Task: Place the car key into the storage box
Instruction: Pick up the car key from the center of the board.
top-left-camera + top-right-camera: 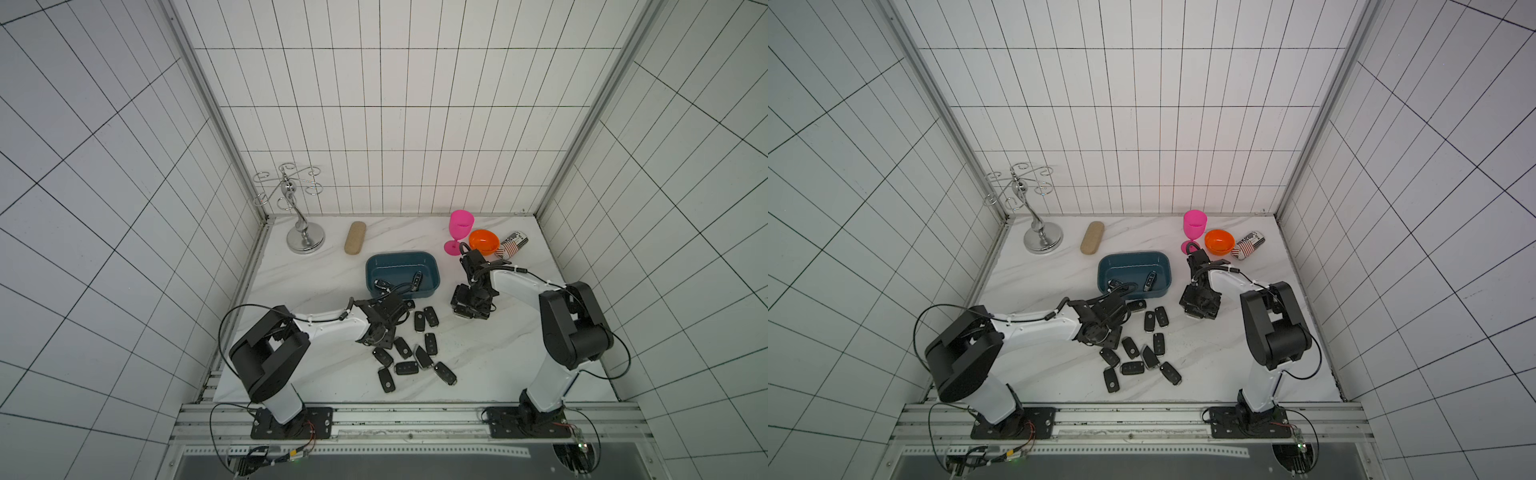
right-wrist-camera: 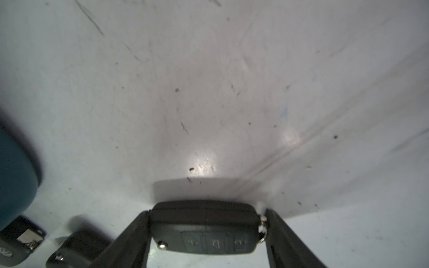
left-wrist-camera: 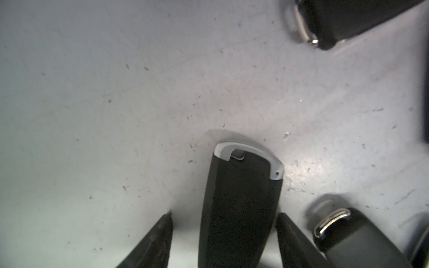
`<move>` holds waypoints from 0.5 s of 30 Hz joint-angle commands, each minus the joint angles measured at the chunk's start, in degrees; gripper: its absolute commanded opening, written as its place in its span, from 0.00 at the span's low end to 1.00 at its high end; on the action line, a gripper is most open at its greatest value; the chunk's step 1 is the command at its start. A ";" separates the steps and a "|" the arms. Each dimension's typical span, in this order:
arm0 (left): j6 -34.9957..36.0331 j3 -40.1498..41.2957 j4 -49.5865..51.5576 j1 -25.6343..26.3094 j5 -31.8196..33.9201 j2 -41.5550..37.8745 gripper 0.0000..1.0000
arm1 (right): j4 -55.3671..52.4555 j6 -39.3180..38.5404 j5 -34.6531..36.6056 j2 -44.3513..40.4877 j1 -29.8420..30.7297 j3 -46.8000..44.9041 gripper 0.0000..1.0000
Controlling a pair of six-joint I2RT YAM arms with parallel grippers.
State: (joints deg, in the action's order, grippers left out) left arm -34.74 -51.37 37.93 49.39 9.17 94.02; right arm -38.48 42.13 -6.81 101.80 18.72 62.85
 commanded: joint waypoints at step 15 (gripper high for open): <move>-1.29 0.58 1.94 0.98 1.82 -5.42 0.44 | -2.31 -2.60 1.11 -7.42 1.42 1.36 0.69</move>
State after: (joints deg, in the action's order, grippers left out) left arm -35.18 -50.52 39.05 50.11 9.45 91.79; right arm -37.98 40.77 -6.87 98.52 19.16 61.95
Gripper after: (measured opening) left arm 0.437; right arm 0.725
